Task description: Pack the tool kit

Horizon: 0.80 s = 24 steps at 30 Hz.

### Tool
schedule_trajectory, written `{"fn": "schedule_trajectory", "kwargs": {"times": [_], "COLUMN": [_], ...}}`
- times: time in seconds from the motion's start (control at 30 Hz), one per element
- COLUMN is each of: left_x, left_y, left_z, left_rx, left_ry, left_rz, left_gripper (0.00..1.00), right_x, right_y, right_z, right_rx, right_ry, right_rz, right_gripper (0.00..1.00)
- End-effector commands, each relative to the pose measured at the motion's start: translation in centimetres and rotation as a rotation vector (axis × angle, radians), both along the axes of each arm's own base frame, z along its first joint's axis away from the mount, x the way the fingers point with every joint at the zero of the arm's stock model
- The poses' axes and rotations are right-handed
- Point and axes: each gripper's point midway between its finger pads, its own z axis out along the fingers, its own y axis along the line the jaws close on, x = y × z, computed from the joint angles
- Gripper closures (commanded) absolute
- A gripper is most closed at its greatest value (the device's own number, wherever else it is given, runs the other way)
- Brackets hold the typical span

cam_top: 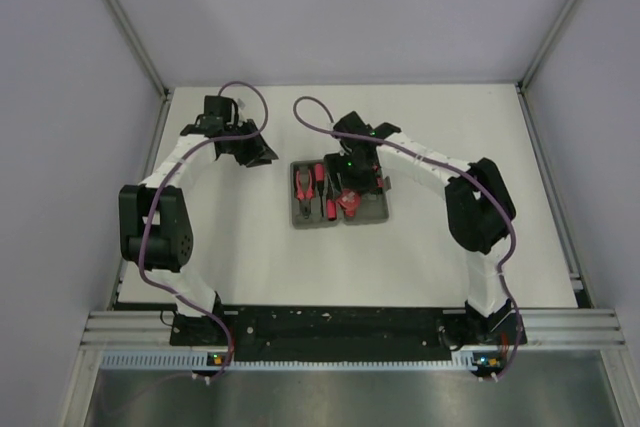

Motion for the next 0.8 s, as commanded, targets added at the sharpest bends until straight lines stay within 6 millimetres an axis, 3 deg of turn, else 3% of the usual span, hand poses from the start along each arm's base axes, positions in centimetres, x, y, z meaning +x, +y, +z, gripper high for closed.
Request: {"fn": "schedule_trajectory", "kwargs": {"times": [0.0, 0.27, 0.5, 0.77], "left_x": [0.1, 0.1, 0.1, 0.0], "left_y": [-0.1, -0.1, -0.2, -0.2], "left_z": [1.4, 1.1, 0.9, 0.8], "left_rx": [-0.018, -0.022, -0.023, -0.024], "left_ry": [-0.041, -0.032, -0.028, -0.022], "left_rz": [-0.002, -0.004, -0.007, -0.008], "left_gripper": [0.7, 0.7, 0.7, 0.7], "right_x": [-0.8, -1.7, -0.9, 0.3], "right_y": [-1.1, -3.8, -5.9, -6.8], "right_z": [0.7, -0.5, -1.0, -2.3], "right_rx": [-0.011, -0.102, -0.192, -0.226], "right_ry": [-0.03, -0.038, -0.093, -0.15], "right_rz": [0.012, -0.056, -0.156, -0.243], "right_gripper": [0.71, 0.72, 0.73, 0.74]}}
